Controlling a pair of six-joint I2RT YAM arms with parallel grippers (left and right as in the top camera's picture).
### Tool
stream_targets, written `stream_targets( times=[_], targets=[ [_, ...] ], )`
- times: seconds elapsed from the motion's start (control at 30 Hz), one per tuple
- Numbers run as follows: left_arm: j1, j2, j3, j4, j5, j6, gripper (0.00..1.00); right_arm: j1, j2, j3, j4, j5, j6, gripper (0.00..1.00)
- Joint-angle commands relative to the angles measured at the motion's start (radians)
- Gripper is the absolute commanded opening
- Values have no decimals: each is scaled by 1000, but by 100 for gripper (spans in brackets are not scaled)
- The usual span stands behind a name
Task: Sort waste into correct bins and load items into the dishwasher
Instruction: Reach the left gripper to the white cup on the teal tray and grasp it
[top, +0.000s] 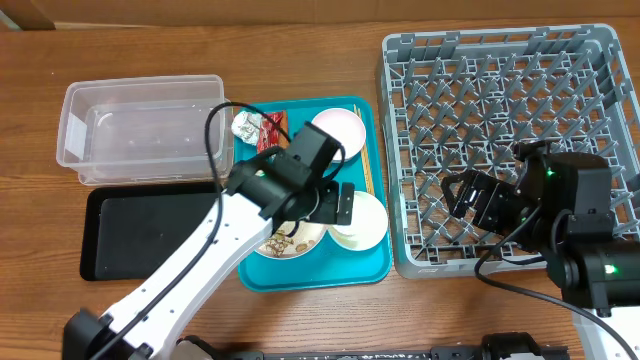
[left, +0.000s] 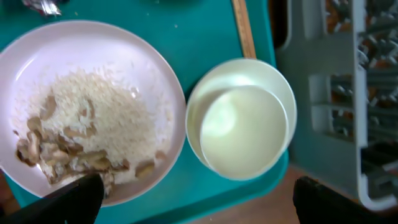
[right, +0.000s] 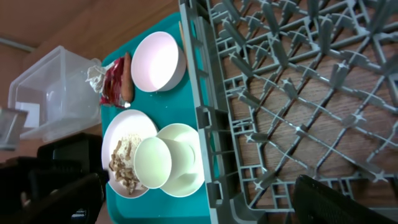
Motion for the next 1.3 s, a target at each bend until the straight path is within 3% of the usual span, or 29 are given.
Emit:
stream_targets(
  times=[0.0,0.17,0.23,0.43,0.63,0.67,0.87,1.17,1.27],
  targets=[
    [-6,61,22,34,-112,-11,86,-3,-7,28,-8,-1,18,100],
    [-6,159,22,119,-77,6,57,-3,-7,28,-39,0,18,100],
    [-6,182,22,135,-48,10,50,-3,-4,28,-42,0,18,100],
    [-6,221,22,142,-19,58,56,-3,-2,27,-42,0,18,100],
    [-8,245,20,134,-8,82,51,-3,-2,27,-50,0,18,100],
    [-8,248,20,132,-8,91,48,-3,-2,27,-53,0,18,100],
    [-8,259,21,124,0,92,4,-3,-2,27,-57,0,18,100],
    [50,225,209,-88,34,91,4,-3,-2,27,-56,0,18,100],
    [98,198,308,-181,117,97,4,-3,-2,27,-55,0,18,100]
  ],
)
